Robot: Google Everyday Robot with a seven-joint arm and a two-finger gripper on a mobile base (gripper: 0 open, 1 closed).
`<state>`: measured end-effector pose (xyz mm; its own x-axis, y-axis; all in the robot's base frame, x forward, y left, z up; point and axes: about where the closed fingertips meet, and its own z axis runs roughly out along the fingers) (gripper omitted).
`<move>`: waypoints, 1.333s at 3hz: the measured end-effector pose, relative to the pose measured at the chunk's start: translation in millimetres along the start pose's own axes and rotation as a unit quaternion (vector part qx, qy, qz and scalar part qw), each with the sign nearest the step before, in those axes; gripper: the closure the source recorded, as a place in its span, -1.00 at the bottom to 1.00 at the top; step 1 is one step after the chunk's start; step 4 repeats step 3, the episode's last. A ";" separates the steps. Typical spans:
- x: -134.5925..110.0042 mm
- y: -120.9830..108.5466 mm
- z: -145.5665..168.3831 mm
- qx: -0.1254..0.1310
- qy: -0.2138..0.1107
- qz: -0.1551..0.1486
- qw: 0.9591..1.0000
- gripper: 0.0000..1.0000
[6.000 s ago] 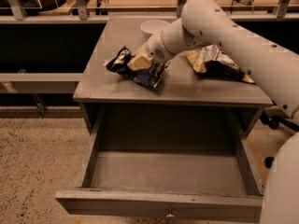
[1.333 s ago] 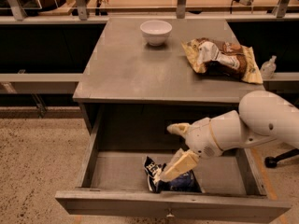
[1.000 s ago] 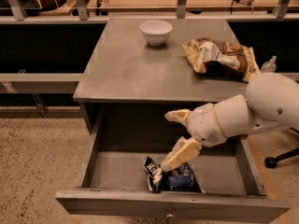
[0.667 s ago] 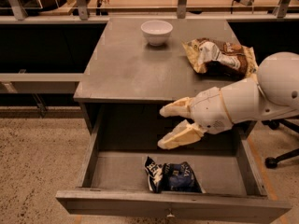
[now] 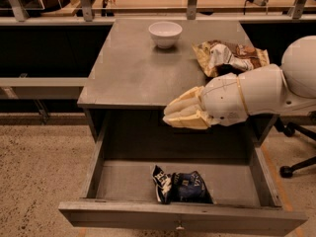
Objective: Place blue chip bag into top drawer
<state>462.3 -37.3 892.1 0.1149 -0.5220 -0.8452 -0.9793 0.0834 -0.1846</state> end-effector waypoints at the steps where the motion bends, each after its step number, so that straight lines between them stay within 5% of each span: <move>1: -1.5 0.8 1.4 -0.002 0.000 -0.001 1.000 -0.15; 3: -4.4 2.4 4.1 -0.005 0.001 -0.004 1.000 -1.00; 4: -4.4 2.4 4.1 -0.005 0.001 -0.004 1.000 -1.00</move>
Offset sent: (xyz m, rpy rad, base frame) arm -0.0007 0.0020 0.0004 -0.0011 -0.0007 0.0040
